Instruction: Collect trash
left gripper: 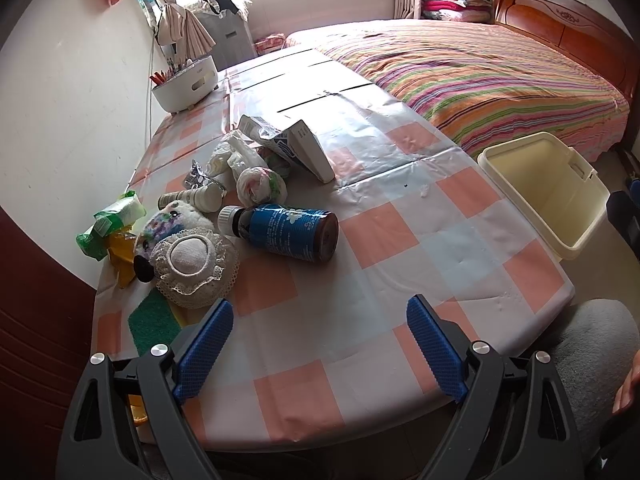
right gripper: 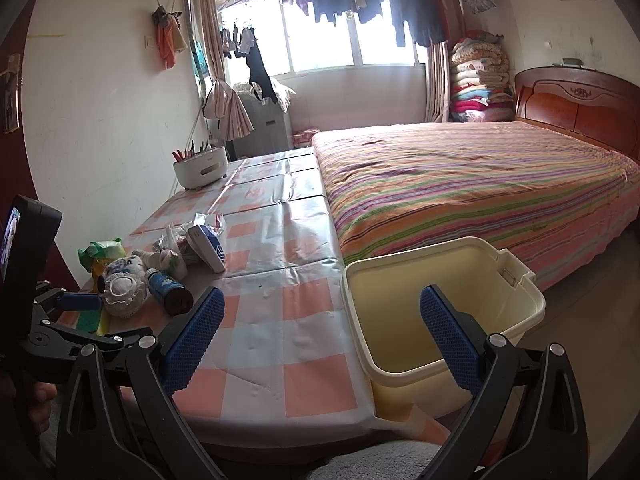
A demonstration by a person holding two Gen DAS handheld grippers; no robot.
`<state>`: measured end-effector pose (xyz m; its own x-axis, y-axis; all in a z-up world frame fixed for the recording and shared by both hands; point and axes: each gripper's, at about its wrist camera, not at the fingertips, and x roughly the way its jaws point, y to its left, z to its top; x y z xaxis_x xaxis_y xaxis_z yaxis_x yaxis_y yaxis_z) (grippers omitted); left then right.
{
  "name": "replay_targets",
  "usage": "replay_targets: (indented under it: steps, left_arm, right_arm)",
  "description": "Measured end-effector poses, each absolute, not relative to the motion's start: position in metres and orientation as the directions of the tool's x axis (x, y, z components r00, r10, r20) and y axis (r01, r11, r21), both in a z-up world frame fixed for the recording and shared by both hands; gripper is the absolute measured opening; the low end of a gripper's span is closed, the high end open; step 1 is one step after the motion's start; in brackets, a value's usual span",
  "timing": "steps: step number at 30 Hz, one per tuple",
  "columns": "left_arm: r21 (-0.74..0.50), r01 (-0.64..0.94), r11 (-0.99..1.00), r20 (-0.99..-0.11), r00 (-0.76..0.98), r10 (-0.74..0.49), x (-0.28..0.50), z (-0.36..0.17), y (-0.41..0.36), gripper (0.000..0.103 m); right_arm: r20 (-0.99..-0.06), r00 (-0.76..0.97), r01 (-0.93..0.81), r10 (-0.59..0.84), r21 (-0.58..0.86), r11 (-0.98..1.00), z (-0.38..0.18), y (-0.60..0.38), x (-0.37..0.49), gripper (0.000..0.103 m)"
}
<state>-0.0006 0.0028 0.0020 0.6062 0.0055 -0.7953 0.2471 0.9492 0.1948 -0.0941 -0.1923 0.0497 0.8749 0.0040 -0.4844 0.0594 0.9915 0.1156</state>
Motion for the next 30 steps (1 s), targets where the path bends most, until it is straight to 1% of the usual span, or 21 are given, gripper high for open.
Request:
replay_targets:
  steps: [30]
  left_arm:
    - [0.225,0.241,0.944,-0.777,0.629,0.025,-0.0055,0.0052,-0.0003,0.086]
  right_arm:
    - [-0.474,0.88,0.048,0.013,0.117,0.992,0.0516,-0.193,-0.0947,0.097]
